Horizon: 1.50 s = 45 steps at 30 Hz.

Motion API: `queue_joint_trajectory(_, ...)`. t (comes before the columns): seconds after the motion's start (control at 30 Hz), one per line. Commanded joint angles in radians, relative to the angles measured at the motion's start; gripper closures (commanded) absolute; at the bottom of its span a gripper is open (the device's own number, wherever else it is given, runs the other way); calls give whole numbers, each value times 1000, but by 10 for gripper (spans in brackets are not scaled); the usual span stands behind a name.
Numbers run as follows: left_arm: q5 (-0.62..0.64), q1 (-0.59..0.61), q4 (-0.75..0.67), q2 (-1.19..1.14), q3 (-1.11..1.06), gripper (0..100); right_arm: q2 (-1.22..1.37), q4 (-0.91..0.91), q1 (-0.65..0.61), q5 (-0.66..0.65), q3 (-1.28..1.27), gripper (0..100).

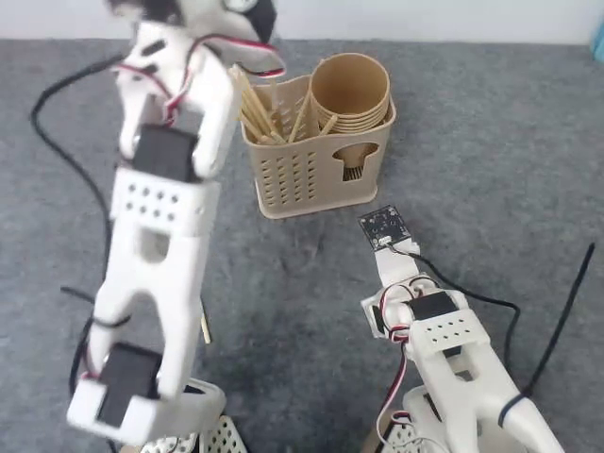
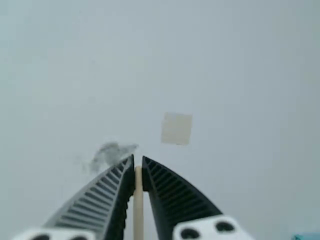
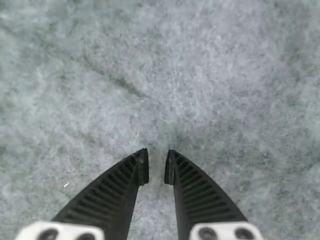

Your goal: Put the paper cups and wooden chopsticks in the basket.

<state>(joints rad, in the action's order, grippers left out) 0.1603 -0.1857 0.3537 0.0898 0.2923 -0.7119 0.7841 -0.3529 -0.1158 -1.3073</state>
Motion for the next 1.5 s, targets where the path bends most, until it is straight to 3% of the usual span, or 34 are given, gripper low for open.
queue_joint_trajectory(0.0,-5,2,-28,-17,51,987,-25,1,-2,-69,6,929)
queue_joint_trajectory(0.1,-2,21,-28,-18,50,961,-25,2,-2,-83,6,929)
queue_joint_trajectory(0.3,0,64,11,-17,30,700,-25,4,-2,-83,6,929)
queue_joint_trajectory(0.37,0,74,77,-9,35,659,-25,4,-2,-83,6,929)
queue_joint_trajectory(0.5,0,126,233,78,56,667,-25,4,-2,-83,6,929)
queue_joint_trajectory(0.6,0,221,431,219,56,701,-25,5,-1,-81,6,929)
queue_joint_trajectory(0.77,-2,500,844,381,24,789,-25,5,-4,-80,6,929)
queue_joint_trajectory(0.87,0,634,968,370,-64,835,-25,5,-5,-80,6,929)
queue_joint_trajectory(1.0,0,727,950,307,-295,860,-25,4,-5,-31,6,929)
queue_joint_trajectory(1.17,0,723,801,190,-541,859,-25,5,-5,-20,6,929)
queue_joint_trajectory(1.47,26,617,614,-123,-628,859,-25,2,-5,-18,6,929)
